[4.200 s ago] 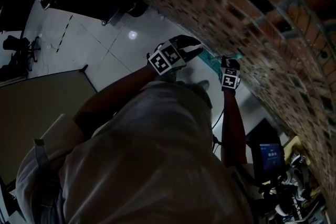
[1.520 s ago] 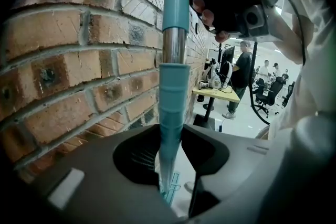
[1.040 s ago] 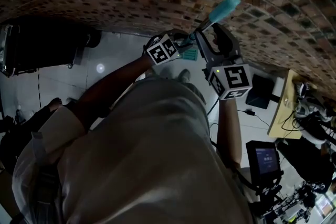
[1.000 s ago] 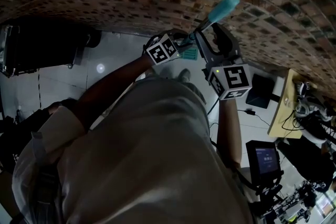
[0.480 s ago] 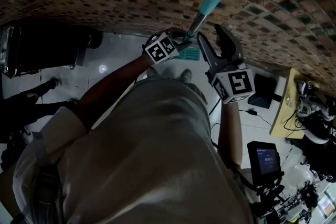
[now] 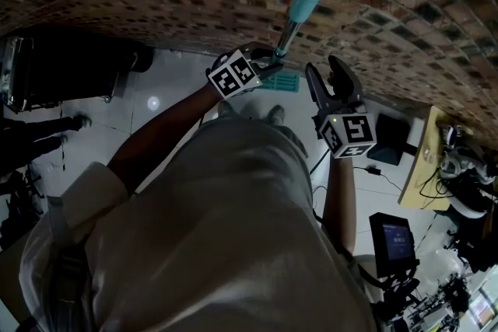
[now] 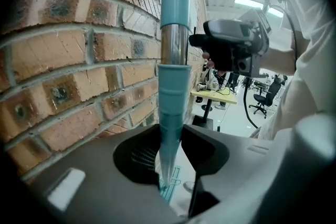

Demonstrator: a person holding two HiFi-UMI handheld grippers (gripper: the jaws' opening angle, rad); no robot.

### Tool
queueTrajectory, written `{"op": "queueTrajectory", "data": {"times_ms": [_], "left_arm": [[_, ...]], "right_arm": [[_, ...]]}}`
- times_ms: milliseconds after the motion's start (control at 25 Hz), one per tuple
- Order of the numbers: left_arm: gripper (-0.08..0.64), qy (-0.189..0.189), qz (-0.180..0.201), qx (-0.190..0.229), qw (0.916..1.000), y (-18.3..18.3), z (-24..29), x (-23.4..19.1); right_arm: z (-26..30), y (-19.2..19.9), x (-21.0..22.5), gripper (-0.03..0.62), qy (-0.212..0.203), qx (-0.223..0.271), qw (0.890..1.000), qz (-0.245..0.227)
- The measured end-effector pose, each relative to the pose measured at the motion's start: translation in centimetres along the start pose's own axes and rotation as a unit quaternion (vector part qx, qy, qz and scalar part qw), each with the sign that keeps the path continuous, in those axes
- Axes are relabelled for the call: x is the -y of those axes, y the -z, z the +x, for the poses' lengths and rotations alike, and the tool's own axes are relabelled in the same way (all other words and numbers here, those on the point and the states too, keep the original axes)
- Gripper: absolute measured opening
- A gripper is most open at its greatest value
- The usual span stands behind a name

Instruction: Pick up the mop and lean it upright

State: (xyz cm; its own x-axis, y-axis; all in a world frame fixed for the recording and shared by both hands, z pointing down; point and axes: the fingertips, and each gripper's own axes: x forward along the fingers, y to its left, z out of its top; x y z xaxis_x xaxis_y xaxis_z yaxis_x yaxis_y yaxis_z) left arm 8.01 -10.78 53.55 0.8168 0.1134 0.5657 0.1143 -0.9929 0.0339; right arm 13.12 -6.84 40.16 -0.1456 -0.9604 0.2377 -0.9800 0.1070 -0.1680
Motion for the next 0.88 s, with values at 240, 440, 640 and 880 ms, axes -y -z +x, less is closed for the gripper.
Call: {"op": "queueTrajectory", "data": {"times_ms": [240,440,640,880], "left_arm": [[0.147,-0.001,-0.003,0.008,1.0000,-1.3,-1.0,0.0],[0.147,-0.006,-0.007,0.009,0.9999,-2.0,-1.7,-0.2],[0.147,-0.007,-0.005,0.011,0.9999,-2.4,-2.0,-0.1],[0.147,-0.012,-0.007,0.008,0.9999,-2.0,-2.2,-0.4]], "right_arm": [[-0.4,2.8,1.4,0.219,0.019,-0.024,0.999,0.022],[-0.5,4.3,2.1,0.215,0.026,-0.037,0.999,0.031],[-0.6,5.4,2.4,0.210,0.030,-0.048,0.998,0.037],[-0.4,6.2,2.8,0.206,0.035,-0.054,0.997,0.040]]}}
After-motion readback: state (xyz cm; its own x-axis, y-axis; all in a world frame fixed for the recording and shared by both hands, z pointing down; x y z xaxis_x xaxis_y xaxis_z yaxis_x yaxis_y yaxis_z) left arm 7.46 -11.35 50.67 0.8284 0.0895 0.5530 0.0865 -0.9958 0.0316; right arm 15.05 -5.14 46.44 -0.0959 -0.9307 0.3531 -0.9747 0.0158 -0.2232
